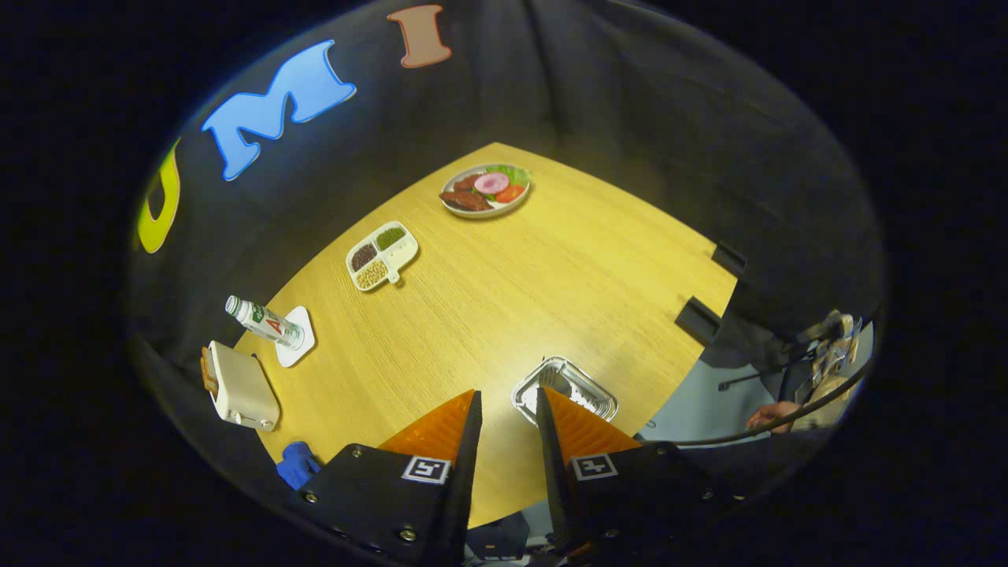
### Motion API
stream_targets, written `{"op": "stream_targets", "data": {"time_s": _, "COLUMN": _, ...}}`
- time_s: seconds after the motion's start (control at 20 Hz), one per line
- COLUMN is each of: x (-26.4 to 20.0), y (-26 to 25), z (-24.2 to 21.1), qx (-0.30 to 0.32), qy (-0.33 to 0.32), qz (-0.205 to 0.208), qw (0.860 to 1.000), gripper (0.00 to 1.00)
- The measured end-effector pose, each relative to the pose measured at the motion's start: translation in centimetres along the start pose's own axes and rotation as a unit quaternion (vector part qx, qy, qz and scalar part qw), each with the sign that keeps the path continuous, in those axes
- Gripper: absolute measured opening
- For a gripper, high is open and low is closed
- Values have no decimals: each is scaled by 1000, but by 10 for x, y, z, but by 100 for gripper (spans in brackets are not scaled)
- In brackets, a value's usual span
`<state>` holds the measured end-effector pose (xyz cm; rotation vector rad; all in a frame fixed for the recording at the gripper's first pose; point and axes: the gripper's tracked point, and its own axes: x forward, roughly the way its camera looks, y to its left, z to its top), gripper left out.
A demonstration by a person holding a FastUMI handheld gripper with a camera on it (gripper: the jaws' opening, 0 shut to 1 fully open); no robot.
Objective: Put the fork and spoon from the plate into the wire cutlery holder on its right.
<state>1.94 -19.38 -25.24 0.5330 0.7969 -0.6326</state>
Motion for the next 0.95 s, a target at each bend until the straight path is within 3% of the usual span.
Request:
{"op": "stream_targets", "data": {"time_s": 0.15, "x": -25, "y": 11, "z": 38, "qx": -37, "qy": -100, "qz": 15, "qw": 994, "gripper": 42}}
{"op": "stream_targets", "data": {"time_s": 0.25, "x": -47, "y": 25, "z": 66, "qx": -59, "qy": -169, "qz": 36, "qw": 983, "gripper": 42}}
{"op": "stream_targets", "data": {"time_s": 0.65, "x": -146, "y": 90, "z": 124, "qx": -131, "qy": -371, "qz": 142, "qw": 909, "gripper": 41}}
{"op": "stream_targets", "data": {"time_s": 0.95, "x": -197, "y": 129, "z": 117, "qx": -167, "qy": -434, "qz": 206, "qw": 861, "gripper": 44}}
